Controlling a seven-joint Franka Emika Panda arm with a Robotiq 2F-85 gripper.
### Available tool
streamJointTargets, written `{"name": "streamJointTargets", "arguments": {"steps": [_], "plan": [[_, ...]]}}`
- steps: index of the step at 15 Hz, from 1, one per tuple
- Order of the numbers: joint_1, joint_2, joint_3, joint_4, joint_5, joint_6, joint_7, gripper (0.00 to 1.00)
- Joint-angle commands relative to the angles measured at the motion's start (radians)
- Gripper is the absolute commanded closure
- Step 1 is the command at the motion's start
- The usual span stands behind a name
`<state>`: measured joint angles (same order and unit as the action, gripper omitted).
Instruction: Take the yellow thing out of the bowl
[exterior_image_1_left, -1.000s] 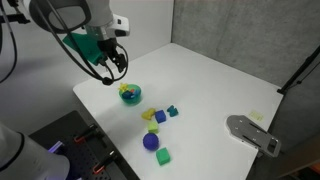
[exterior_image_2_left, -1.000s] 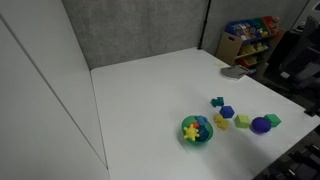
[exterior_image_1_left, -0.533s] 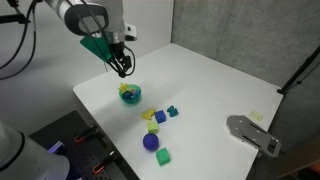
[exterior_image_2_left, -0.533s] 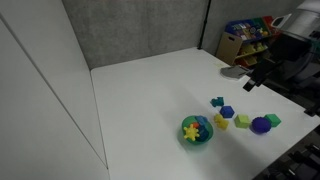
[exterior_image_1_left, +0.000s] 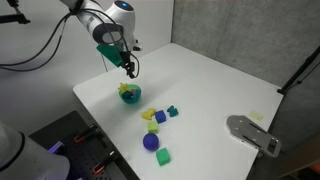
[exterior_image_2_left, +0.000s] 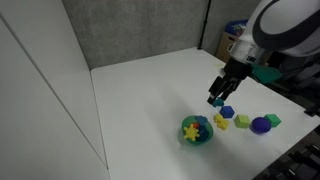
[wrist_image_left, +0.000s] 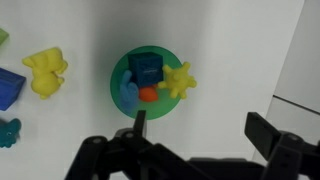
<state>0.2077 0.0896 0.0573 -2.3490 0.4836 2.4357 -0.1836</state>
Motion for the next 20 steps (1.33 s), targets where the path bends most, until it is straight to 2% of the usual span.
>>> {"name": "streamJointTargets", "arguments": {"steps": [1, 5, 9, 19, 20], "plan": [[-0.024, 0.167, 0.066, 0.112, 0.014, 0.039, 0.038, 0.00], [-0.034, 0.318, 0.117, 0.186, -0.010, 0.104, 0.063, 0.00], [-0.048, 0.428, 0.144, 0.248, -0.024, 0.110, 0.083, 0.00], [-0.069, 0.580, 0.184, 0.340, -0.039, 0.088, 0.109, 0.00], [-0.068, 0.584, 0.184, 0.344, -0.044, 0.087, 0.113, 0.25]]}}
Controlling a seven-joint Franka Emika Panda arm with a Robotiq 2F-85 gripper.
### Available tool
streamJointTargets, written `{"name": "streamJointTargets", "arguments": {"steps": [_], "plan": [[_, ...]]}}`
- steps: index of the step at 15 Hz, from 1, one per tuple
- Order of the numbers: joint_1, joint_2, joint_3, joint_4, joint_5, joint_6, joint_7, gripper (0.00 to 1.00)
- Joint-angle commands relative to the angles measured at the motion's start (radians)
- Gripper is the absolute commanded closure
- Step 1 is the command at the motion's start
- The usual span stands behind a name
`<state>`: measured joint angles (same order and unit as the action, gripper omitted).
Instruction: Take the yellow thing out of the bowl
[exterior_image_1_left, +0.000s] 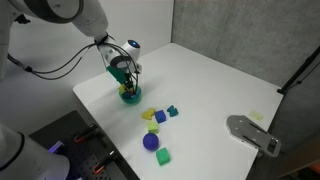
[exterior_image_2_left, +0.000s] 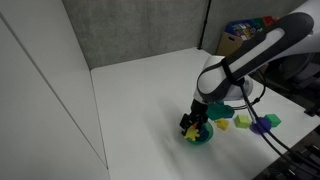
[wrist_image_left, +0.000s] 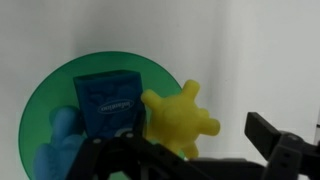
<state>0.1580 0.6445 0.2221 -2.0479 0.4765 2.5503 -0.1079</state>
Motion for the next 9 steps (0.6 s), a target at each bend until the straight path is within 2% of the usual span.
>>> {"name": "streamJointTargets", "arguments": {"steps": [1, 5, 9], "plan": [[-0.018, 0.032, 0.019, 0.046, -0.042, -0.029, 0.040, 0.25], [-0.027, 0.010, 0.020, 0.038, -0.059, -0.038, 0.039, 0.60], [-0.055, -0.024, 0.035, 0.029, -0.050, -0.078, 0.020, 0.77]]}}
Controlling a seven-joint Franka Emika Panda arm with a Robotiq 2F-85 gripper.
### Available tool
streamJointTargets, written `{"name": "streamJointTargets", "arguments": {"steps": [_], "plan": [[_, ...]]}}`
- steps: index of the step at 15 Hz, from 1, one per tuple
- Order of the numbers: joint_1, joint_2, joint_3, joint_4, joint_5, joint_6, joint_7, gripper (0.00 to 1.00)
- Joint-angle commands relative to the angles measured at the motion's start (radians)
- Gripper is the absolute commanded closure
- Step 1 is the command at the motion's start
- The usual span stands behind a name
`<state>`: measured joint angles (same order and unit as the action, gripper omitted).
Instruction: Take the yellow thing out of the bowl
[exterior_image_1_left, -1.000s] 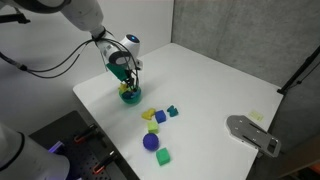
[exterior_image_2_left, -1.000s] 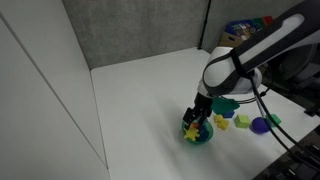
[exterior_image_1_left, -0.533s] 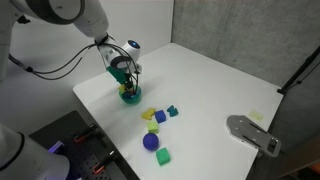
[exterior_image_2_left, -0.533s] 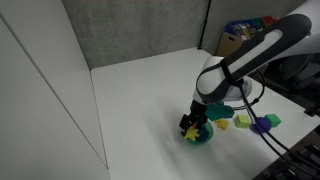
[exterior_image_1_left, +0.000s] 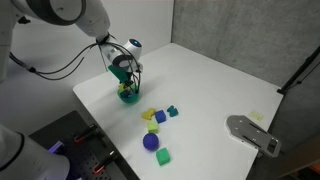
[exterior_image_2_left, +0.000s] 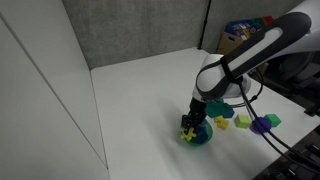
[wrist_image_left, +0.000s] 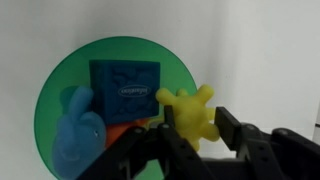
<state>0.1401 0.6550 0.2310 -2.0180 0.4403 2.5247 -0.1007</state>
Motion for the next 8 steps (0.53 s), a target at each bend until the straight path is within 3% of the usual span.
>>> {"name": "streamJointTargets", "arguments": {"steps": [1, 2, 5, 8], "plan": [[-0.048, -0.048, 0.032, -0.005, -0.007, -0.066, 0.006, 0.81], [-0.057, -0.061, 0.037, -0.010, -0.001, -0.076, 0.000, 0.82], [-0.083, -0.096, 0.046, -0.016, 0.015, -0.109, -0.014, 0.96], [-0.113, -0.158, 0.040, -0.040, 0.031, -0.132, -0.025, 0.95]]}}
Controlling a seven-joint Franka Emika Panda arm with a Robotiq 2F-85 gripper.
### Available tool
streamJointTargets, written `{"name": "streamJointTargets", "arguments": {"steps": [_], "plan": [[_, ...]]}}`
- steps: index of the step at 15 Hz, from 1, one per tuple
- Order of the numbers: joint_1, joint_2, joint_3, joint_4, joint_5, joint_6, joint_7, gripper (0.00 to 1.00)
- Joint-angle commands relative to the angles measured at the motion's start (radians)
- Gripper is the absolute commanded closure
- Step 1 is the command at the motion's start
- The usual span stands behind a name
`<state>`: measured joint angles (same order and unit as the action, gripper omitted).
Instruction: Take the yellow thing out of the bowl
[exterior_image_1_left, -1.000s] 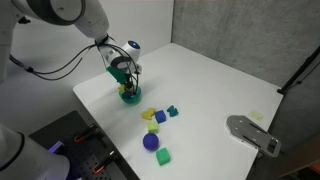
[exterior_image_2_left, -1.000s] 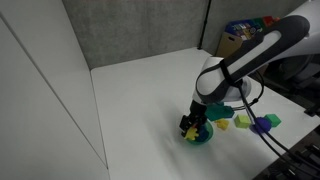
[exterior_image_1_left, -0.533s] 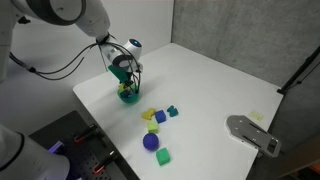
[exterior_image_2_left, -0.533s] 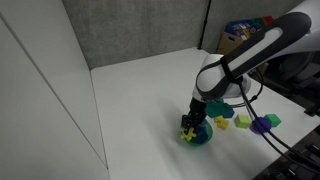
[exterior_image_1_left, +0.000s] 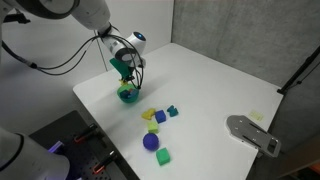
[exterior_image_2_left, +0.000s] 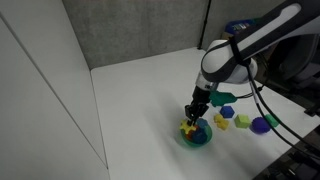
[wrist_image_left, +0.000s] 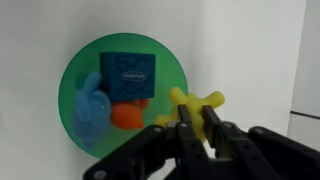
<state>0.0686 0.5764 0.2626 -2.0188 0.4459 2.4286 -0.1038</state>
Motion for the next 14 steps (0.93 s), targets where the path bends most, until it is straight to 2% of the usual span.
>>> {"name": "streamJointTargets", "arguments": {"steps": [1, 6, 7, 8, 9, 14], "plan": [[-0.051, -0.100, 0.002, -0.048, 0.028, -0.035, -0.024, 0.94], [-0.124, -0.232, -0.063, -0.110, 0.057, 0.001, -0.016, 0.94], [-0.134, -0.257, -0.076, -0.124, 0.070, 0.019, -0.012, 0.59], [-0.142, -0.277, -0.088, -0.131, 0.081, 0.021, -0.013, 0.58], [-0.148, -0.297, -0.100, -0.139, 0.089, 0.025, -0.014, 0.52], [-0.146, -0.421, -0.142, -0.199, 0.108, 0.015, -0.017, 0.12]]}}
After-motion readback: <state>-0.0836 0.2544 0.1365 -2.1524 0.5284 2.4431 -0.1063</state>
